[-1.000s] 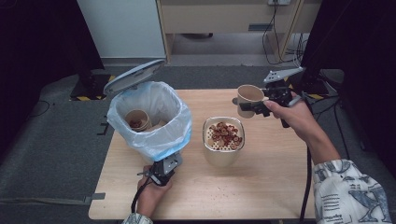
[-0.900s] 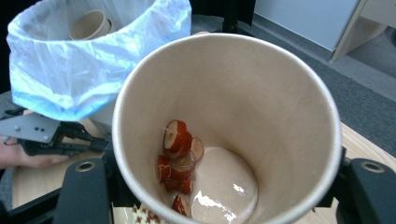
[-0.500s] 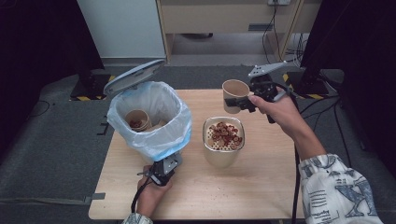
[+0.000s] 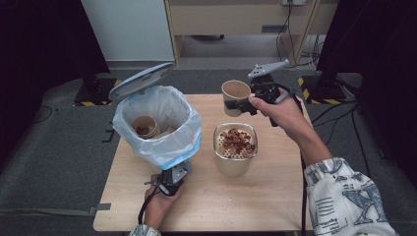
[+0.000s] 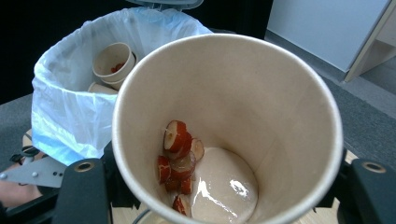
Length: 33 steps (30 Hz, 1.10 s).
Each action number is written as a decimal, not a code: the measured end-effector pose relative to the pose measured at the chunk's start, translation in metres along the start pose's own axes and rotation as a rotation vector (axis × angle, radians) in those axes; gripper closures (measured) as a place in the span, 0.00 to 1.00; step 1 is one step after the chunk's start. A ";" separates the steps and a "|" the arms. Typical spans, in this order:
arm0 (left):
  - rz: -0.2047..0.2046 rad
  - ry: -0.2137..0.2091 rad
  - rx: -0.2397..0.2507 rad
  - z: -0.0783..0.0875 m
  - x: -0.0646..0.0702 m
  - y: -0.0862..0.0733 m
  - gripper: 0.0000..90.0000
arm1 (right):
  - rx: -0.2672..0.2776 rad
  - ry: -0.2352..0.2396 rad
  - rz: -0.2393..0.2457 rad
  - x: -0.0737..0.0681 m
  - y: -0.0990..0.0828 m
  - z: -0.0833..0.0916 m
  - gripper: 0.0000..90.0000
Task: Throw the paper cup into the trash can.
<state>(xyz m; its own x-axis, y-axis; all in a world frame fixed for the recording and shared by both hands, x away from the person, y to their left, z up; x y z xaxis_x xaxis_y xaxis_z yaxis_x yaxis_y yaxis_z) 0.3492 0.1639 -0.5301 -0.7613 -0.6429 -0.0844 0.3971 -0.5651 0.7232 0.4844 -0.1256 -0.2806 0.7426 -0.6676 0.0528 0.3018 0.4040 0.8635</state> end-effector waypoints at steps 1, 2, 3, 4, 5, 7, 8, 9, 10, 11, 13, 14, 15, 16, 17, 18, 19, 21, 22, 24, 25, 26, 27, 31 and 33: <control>0.001 0.000 0.000 0.000 0.000 0.000 0.99 | 0.000 -0.003 0.002 -0.001 0.001 0.000 0.35; -0.001 -0.001 -0.001 0.000 0.000 0.000 0.99 | 0.001 -0.003 -0.001 -0.001 0.002 -0.001 0.35; 0.000 0.000 -0.001 0.000 0.000 0.000 0.99 | 0.000 -0.003 -0.003 -0.003 0.004 -0.002 0.35; -0.001 -0.001 -0.001 0.000 0.000 0.000 0.99 | 0.001 -0.006 -0.002 -0.004 0.005 -0.002 0.35; -0.001 -0.002 0.000 0.000 0.000 0.000 0.99 | 0.006 -0.002 -0.010 -0.005 0.007 -0.003 0.35; 0.000 -0.003 0.000 0.000 0.000 0.000 0.99 | 0.011 0.001 -0.017 -0.007 0.009 -0.005 0.35; 0.000 -0.002 0.000 0.000 0.000 0.000 0.99 | 0.012 0.000 -0.020 -0.008 0.010 -0.006 0.35; 0.000 -0.001 0.000 0.000 0.000 0.000 0.99 | 0.013 0.001 -0.023 -0.009 0.012 -0.007 0.35; 0.000 -0.001 0.000 0.000 0.000 0.000 0.99 | 0.015 0.003 -0.023 -0.010 0.013 -0.008 0.35; -0.001 -0.001 -0.001 0.000 0.000 0.000 0.99 | 0.017 0.003 -0.023 -0.011 0.014 -0.010 0.35; -0.004 0.000 -0.003 0.000 0.000 0.000 0.99 | 0.016 0.003 -0.020 -0.015 0.018 -0.013 0.35; -0.003 0.000 -0.002 0.000 0.000 0.000 0.99 | 0.018 0.002 -0.019 -0.016 0.020 -0.014 0.35; -0.002 0.000 -0.001 0.000 0.000 0.000 0.99 | 0.022 0.005 -0.020 -0.018 0.023 -0.015 0.35; -0.003 0.001 -0.002 0.000 0.000 0.000 0.99 | 0.025 0.007 -0.016 -0.020 0.025 -0.016 0.35; -0.004 0.001 -0.003 0.000 0.000 0.000 0.99 | 0.026 0.006 -0.014 -0.022 0.027 -0.017 0.35; -0.004 0.001 -0.003 0.000 0.000 0.000 0.99 | 0.026 0.005 -0.015 -0.024 0.029 -0.019 0.35; -0.003 0.000 -0.002 0.000 0.000 0.000 0.99 | 0.025 0.001 -0.016 -0.026 0.031 -0.020 0.35; -0.001 -0.001 -0.001 0.000 0.000 0.000 0.99 | 0.026 -0.001 -0.019 -0.029 0.035 -0.022 0.35; -0.002 0.000 -0.001 0.000 0.000 0.000 0.99 | 0.026 -0.004 -0.019 -0.029 0.036 -0.023 0.35; -0.001 -0.001 0.001 0.000 0.000 0.000 0.99 | 0.023 -0.007 -0.018 -0.033 0.040 -0.026 0.35; 0.000 -0.002 0.001 0.000 0.000 0.000 0.99 | 0.025 -0.009 -0.018 -0.034 0.042 -0.029 0.35; -0.001 -0.003 0.000 0.000 0.000 0.000 0.99 | 0.026 -0.007 -0.021 -0.036 0.043 -0.030 0.35; -0.001 -0.003 0.000 0.000 0.000 0.000 0.99 | 0.026 -0.005 -0.022 -0.037 0.045 -0.032 0.35; -0.002 -0.001 -0.001 0.000 0.000 0.000 0.99 | 0.033 0.011 -0.018 -0.046 0.053 -0.039 0.34; -0.007 0.000 -0.005 0.000 0.000 0.000 0.99 | 0.031 0.016 -0.008 -0.052 0.056 -0.044 0.34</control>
Point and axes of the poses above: each handheld gripper's, and its own axes: z roughly backward along the jaws, y roughly out of its top, x roughly to its right, the point moved 1 cm from there along -z, roughly forward along the jaws, and after that the axes turned 14 degrees about -y, right-handed, at the moved point
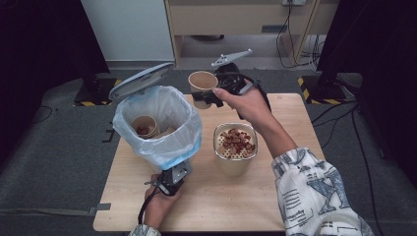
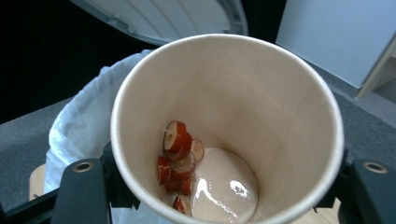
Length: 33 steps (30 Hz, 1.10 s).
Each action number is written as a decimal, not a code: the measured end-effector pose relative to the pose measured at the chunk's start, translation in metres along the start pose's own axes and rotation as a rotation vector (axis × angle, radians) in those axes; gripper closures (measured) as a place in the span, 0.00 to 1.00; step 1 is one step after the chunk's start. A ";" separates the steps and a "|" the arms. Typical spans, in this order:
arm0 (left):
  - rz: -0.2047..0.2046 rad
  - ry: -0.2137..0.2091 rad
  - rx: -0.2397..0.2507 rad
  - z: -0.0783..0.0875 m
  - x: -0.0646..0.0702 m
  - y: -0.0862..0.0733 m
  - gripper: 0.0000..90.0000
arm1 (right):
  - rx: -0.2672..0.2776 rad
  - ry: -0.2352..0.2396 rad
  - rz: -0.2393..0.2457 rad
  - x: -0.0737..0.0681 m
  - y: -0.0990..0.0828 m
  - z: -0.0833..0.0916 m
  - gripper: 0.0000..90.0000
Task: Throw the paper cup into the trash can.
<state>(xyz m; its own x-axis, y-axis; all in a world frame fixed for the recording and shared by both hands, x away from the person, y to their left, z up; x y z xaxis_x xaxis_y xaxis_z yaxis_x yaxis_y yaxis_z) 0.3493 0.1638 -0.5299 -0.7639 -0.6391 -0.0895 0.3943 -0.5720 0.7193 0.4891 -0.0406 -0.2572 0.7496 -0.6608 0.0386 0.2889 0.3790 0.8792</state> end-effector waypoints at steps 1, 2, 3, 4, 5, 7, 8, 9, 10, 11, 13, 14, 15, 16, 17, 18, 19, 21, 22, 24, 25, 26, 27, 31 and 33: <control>0.000 0.000 -0.001 0.000 0.000 0.000 0.99 | -0.001 0.004 0.003 -0.003 0.001 -0.003 0.34; -0.001 0.001 0.000 0.000 0.000 0.000 0.99 | -0.002 0.006 0.005 -0.006 0.002 -0.006 0.34; 0.000 0.001 0.000 0.000 0.000 0.000 0.99 | -0.001 0.011 0.000 -0.009 0.002 -0.009 0.34; 0.001 0.001 0.000 0.000 0.000 0.000 0.99 | 0.000 0.018 0.003 -0.011 0.003 -0.011 0.34; 0.001 0.001 0.000 0.000 0.000 0.000 0.99 | 0.001 0.021 0.004 -0.014 0.003 -0.014 0.34; 0.001 0.001 0.001 0.000 0.000 0.000 0.99 | 0.000 0.029 0.006 -0.018 0.004 -0.020 0.34; 0.002 0.001 0.002 0.000 0.000 0.000 0.99 | -0.001 0.035 0.003 -0.020 0.005 -0.022 0.34; 0.002 0.001 0.001 0.000 0.000 0.000 0.99 | 0.001 0.039 0.004 -0.021 0.006 -0.024 0.34; 0.002 0.001 0.001 0.000 0.000 0.000 0.99 | 0.004 0.046 -0.001 -0.024 0.007 -0.028 0.34; 0.003 0.000 0.002 0.000 0.000 0.000 0.99 | 0.003 0.049 0.000 -0.026 0.007 -0.030 0.34; 0.003 0.000 0.002 0.000 0.000 0.000 0.99 | 0.000 0.056 0.000 -0.030 0.007 -0.035 0.34; 0.003 -0.001 0.002 0.000 0.000 0.000 0.99 | -0.002 0.057 0.002 -0.032 0.007 -0.037 0.34; 0.004 -0.001 0.003 0.000 0.000 0.000 0.99 | -0.002 0.061 0.003 -0.033 0.007 -0.039 0.34; 0.005 -0.001 0.003 0.000 0.000 0.000 0.99 | -0.003 0.068 0.007 -0.036 0.007 -0.041 0.34; 0.002 0.000 0.002 0.000 0.000 0.000 0.99 | -0.005 0.070 0.007 -0.038 0.007 -0.042 0.34; 0.003 0.000 0.002 0.000 0.000 0.000 0.99 | -0.008 0.075 0.013 -0.041 0.007 -0.045 0.34; 0.004 0.000 0.003 0.000 0.000 0.000 0.99 | -0.008 0.079 0.014 -0.043 0.007 -0.047 0.33; 0.006 0.000 0.004 0.000 0.000 0.000 0.99 | -0.010 0.087 0.016 -0.046 0.007 -0.050 0.33; 0.004 -0.001 0.003 0.000 0.000 0.000 0.99 | -0.012 0.092 0.018 -0.048 0.007 -0.052 0.33; 0.006 -0.001 0.005 0.000 0.000 0.000 0.99 | -0.019 0.093 0.023 -0.051 0.006 -0.055 0.33; 0.005 -0.001 0.004 0.000 0.000 0.000 0.99 | -0.024 0.096 0.026 -0.052 0.006 -0.057 0.33; 0.006 -0.001 0.005 0.000 0.000 0.000 0.99 | -0.024 0.095 0.030 -0.053 0.006 -0.058 0.33; 0.006 -0.002 0.004 0.000 0.000 0.000 0.99 | -0.022 0.097 0.028 -0.054 0.005 -0.059 0.33; 0.006 -0.002 0.005 0.000 0.000 0.000 0.99 | -0.029 0.103 0.029 -0.057 0.005 -0.061 0.33; 0.007 -0.002 0.005 0.000 0.000 0.000 0.99 | -0.030 0.105 0.032 -0.058 0.004 -0.062 0.33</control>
Point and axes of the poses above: each handheld gripper's, and its own axes: z roughly backward along the jaws, y roughly out of its top, x roughly to its right, the point moved 1 cm from there along -z, roughly forward along the jaws, and after that the axes turned 14 degrees about -y, right-handed, at the moved point
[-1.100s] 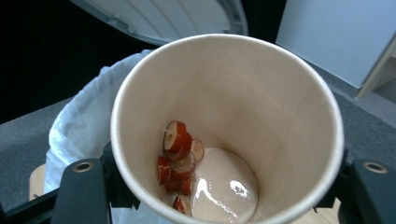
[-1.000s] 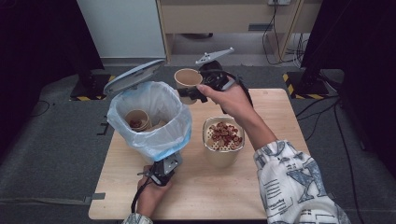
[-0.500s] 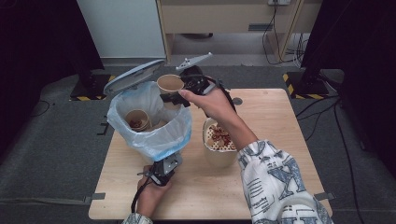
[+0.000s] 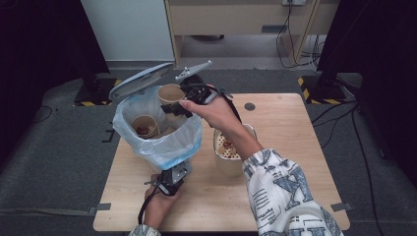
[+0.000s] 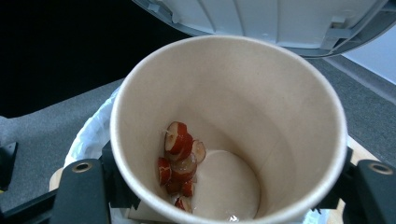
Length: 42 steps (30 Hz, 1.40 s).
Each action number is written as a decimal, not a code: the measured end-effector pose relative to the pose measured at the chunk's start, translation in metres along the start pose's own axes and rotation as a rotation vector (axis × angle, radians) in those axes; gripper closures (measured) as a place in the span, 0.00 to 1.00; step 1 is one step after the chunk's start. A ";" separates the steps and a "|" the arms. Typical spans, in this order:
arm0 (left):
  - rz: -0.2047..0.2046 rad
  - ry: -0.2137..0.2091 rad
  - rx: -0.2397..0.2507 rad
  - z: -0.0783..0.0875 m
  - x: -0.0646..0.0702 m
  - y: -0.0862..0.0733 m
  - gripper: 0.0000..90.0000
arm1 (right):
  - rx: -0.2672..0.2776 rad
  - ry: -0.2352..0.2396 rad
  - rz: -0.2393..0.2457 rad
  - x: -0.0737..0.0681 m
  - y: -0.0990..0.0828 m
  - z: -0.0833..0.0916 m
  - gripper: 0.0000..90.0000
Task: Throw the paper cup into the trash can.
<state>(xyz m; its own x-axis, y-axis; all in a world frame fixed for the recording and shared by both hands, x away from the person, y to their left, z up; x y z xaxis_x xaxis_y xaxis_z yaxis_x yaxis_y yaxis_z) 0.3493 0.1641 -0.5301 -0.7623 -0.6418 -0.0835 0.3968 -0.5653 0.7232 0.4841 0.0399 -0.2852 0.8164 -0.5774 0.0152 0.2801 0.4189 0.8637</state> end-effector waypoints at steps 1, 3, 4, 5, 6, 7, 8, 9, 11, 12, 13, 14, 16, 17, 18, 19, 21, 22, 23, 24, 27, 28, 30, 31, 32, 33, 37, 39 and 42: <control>0.000 0.000 0.000 0.000 0.000 0.000 0.99 | -0.003 0.000 0.000 -0.001 0.000 -0.001 0.33; -0.001 0.000 0.000 0.000 0.000 0.000 0.99 | -0.005 0.001 0.000 -0.002 -0.001 -0.002 0.31; 0.000 0.000 0.000 0.000 0.000 0.000 0.99 | -0.006 0.005 -0.002 -0.003 -0.002 -0.003 0.30; 0.000 0.000 0.000 0.000 0.000 0.000 0.99 | -0.002 0.021 -0.005 -0.004 -0.003 -0.005 0.23; -0.001 0.000 0.002 0.000 0.000 0.000 0.99 | -0.002 0.032 -0.013 -0.006 -0.003 -0.006 0.16; -0.001 0.000 0.002 0.000 0.000 0.000 0.99 | -0.002 0.032 -0.013 -0.006 -0.003 -0.006 0.16; -0.001 -0.001 0.001 0.000 0.000 0.000 0.99 | -0.002 0.032 -0.009 -0.007 -0.003 -0.006 0.14; 0.000 -0.002 0.001 0.000 0.000 0.000 0.99 | 0.002 0.028 -0.004 -0.008 -0.003 -0.006 0.13; -0.001 0.000 0.001 0.000 0.000 0.000 0.99 | 0.009 0.010 -0.004 -0.006 -0.004 -0.003 0.13; -0.001 0.000 0.001 0.000 0.000 0.000 0.99 | 0.007 0.005 -0.006 -0.005 -0.004 -0.003 0.14; -0.001 -0.002 0.002 0.000 0.000 0.000 0.99 | 0.007 0.005 -0.006 -0.005 -0.004 -0.003 0.14; -0.002 -0.002 0.001 0.000 0.000 0.000 0.99 | -0.002 -0.005 -0.010 -0.002 -0.007 -0.001 0.14; -0.002 -0.002 0.001 0.000 0.000 0.000 0.99 | -0.007 -0.013 -0.007 0.000 -0.008 -0.001 0.14; -0.001 -0.002 0.002 0.000 0.000 0.000 0.99 | -0.009 -0.021 -0.005 0.001 -0.009 0.000 0.14; -0.001 0.000 0.001 0.000 0.000 0.000 0.99 | -0.010 -0.030 -0.013 0.004 -0.011 0.001 0.14; -0.001 0.000 0.001 0.000 0.000 0.000 0.99 | -0.010 -0.030 -0.013 0.004 -0.011 0.001 0.14; -0.002 -0.001 0.000 0.000 0.000 0.000 0.99 | -0.007 -0.036 -0.012 0.006 -0.012 0.002 0.14; -0.001 -0.001 0.000 0.000 0.000 0.000 0.99 | -0.008 -0.046 -0.013 0.007 -0.014 0.002 0.14; -0.001 -0.001 0.000 0.000 0.000 0.000 0.99 | -0.007 -0.050 -0.011 0.007 -0.014 0.003 0.14; -0.001 -0.001 0.000 0.000 0.000 0.000 0.99 | -0.006 -0.054 -0.014 0.008 -0.015 0.003 0.14; -0.001 0.000 0.000 0.000 0.000 0.000 0.99 | 0.000 -0.074 -0.033 0.010 -0.015 0.005 0.13; -0.001 -0.001 0.000 0.000 0.000 0.000 0.99 | -0.001 -0.078 -0.035 0.011 -0.016 0.005 0.13; -0.002 -0.001 0.000 0.000 0.000 0.000 0.99 | -0.005 -0.082 -0.029 0.011 -0.017 0.006 0.11; -0.001 -0.001 0.000 0.000 0.000 0.000 0.99 | -0.007 -0.083 -0.024 0.012 -0.019 0.007 0.11; -0.001 -0.002 0.002 0.000 0.000 0.000 0.99 | -0.006 -0.085 -0.020 0.013 -0.020 0.008 0.11; -0.001 -0.002 0.002 0.000 0.000 0.000 0.99 | -0.006 -0.085 -0.020 0.013 -0.020 0.008 0.11; -0.002 -0.001 0.000 0.000 0.000 0.000 0.99 | 0.005 -0.099 -0.020 0.017 -0.023 0.012 0.11; -0.002 -0.002 0.001 0.000 0.000 0.000 0.99 | 0.006 -0.110 -0.028 0.020 -0.024 0.015 0.11; -0.002 -0.004 0.003 0.000 0.000 0.000 0.99 | 0.006 -0.123 -0.030 0.024 -0.026 0.020 0.11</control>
Point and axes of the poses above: each handheld gripper's, and its own axes: z roughly backward along the jaws, y roughly out of its top, x roughly to its right, the point moved 1 cm from there along -z, roughly forward along the jaws, and after that the axes turned 14 degrees about -y, right-handed, at the moved point
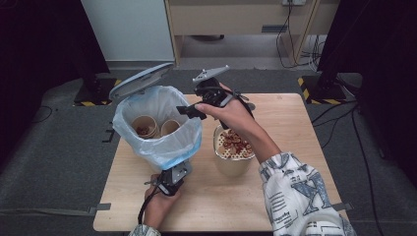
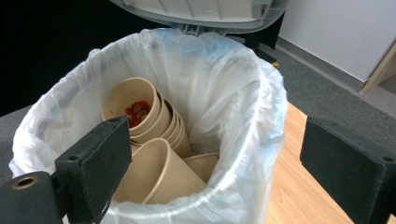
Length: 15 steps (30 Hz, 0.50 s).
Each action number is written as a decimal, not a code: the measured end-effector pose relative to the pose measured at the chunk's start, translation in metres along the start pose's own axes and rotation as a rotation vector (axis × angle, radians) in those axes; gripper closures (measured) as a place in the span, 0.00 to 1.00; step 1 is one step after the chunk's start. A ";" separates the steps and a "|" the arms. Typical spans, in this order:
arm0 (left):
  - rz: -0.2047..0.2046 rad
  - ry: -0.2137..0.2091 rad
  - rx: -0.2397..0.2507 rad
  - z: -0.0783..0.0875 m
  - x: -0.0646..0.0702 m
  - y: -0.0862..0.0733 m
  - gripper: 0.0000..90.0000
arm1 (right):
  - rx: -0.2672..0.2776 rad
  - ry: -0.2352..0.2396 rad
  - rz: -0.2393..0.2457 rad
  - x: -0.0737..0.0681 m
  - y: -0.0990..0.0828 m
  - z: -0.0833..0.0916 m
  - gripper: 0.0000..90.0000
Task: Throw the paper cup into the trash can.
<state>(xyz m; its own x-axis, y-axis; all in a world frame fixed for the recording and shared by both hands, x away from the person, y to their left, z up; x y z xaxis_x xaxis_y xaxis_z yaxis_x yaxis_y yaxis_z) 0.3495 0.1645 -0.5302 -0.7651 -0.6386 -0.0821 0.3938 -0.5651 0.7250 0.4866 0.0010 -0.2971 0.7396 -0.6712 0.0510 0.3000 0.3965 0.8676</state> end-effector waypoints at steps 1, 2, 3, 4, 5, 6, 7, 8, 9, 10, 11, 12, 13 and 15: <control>0.000 0.000 0.000 0.000 0.000 0.000 0.99 | 0.000 0.000 0.000 0.000 0.000 0.000 0.11; 0.000 0.000 0.000 0.000 0.000 0.000 0.99 | 0.000 -0.005 -0.002 0.001 -0.001 0.002 0.11; -0.001 0.001 -0.001 0.000 0.000 0.000 0.99 | 0.002 -0.009 -0.002 0.003 -0.001 0.003 0.11; -0.001 0.001 0.000 0.000 0.000 0.000 0.99 | 0.002 -0.015 -0.002 0.004 -0.001 0.004 0.11; -0.001 0.000 0.000 0.000 0.000 0.000 0.99 | 0.006 -0.018 -0.007 0.005 -0.002 0.005 0.11; 0.000 0.000 0.000 0.000 0.000 0.000 0.99 | 0.010 -0.019 -0.008 0.007 -0.002 0.006 0.11; -0.001 0.000 0.000 0.000 0.000 0.000 0.99 | 0.016 -0.022 -0.014 0.009 -0.003 0.008 0.11; -0.001 -0.001 0.000 0.000 0.000 0.000 0.99 | 0.019 -0.028 -0.018 0.012 -0.004 0.010 0.11; -0.001 -0.001 0.000 0.000 0.000 0.000 0.99 | 0.019 -0.028 -0.018 0.012 -0.004 0.010 0.11; -0.001 0.000 0.000 0.000 0.000 0.000 0.99 | 0.017 -0.038 -0.022 0.015 -0.007 0.011 0.11; -0.001 0.000 0.000 0.000 0.000 0.000 0.99 | 0.015 -0.044 -0.027 0.017 -0.008 0.012 0.11; -0.001 0.000 0.000 0.000 0.000 0.000 0.99 | 0.014 -0.048 -0.030 0.019 -0.009 0.013 0.11; -0.001 0.000 0.000 0.000 0.000 0.000 0.99 | 0.014 -0.048 -0.030 0.019 -0.009 0.013 0.11; -0.001 0.000 0.000 0.000 0.000 0.000 0.99 | 0.015 -0.058 -0.032 0.022 -0.011 0.015 0.11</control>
<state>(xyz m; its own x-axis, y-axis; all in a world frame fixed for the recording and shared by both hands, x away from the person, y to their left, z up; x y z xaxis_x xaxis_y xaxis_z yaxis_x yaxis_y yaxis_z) 0.3496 0.1646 -0.5303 -0.7658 -0.6377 -0.0830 0.3926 -0.5658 0.7250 0.4905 -0.0280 -0.2984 0.6930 -0.7191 0.0511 0.3137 0.3646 0.8767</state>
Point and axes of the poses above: each handheld gripper's, and its own axes: z roughly backward along the jaws, y roughly out of its top, x roughly to its right, the point moved 1 cm from there along -z, roughly forward along the jaws, and after that the axes turned 14 degrees about -y, right-handed, at the moved point
